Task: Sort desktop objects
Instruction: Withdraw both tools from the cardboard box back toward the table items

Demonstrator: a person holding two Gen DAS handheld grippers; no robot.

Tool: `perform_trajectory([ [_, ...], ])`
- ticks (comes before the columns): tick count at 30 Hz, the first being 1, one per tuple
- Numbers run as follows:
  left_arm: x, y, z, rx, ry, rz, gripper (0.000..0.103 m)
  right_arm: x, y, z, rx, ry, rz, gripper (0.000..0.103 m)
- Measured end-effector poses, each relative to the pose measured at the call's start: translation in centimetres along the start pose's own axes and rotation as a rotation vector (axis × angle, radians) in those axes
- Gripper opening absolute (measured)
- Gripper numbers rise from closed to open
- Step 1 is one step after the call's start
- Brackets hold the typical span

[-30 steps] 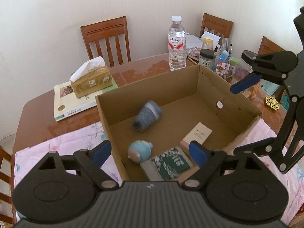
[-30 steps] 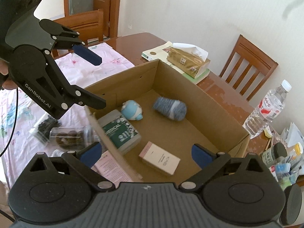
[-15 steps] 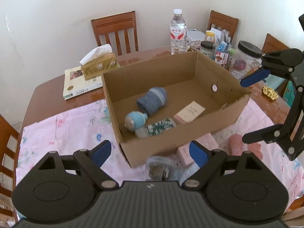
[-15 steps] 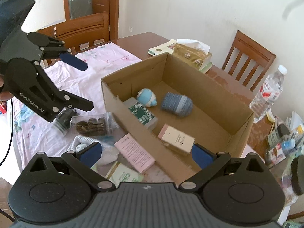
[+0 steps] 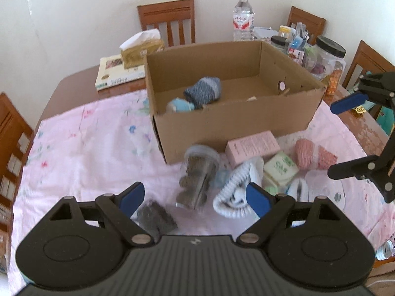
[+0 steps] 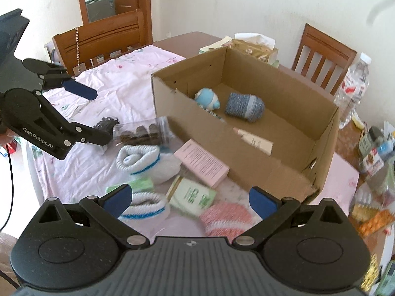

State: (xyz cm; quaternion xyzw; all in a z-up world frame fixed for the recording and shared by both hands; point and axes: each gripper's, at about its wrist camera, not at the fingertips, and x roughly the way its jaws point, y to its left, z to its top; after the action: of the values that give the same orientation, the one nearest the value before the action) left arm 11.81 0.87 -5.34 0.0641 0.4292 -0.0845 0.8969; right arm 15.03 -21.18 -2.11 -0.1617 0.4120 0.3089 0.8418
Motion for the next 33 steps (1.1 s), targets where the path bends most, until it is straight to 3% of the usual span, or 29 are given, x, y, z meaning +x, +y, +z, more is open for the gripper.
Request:
perform_trajectory([
  [17,-2.4,-2.4,-5.9,-0.086,0.056,0.038,0.089,-1.0,3.7,-4.7,0.030,-0.002,0.045,0.103],
  [33,-1.0,-0.9,-8.4,-0.078,0.086,0.054,0.089,2.0,7.3,-4.2,0.052,0.023,0.014,0.103],
])
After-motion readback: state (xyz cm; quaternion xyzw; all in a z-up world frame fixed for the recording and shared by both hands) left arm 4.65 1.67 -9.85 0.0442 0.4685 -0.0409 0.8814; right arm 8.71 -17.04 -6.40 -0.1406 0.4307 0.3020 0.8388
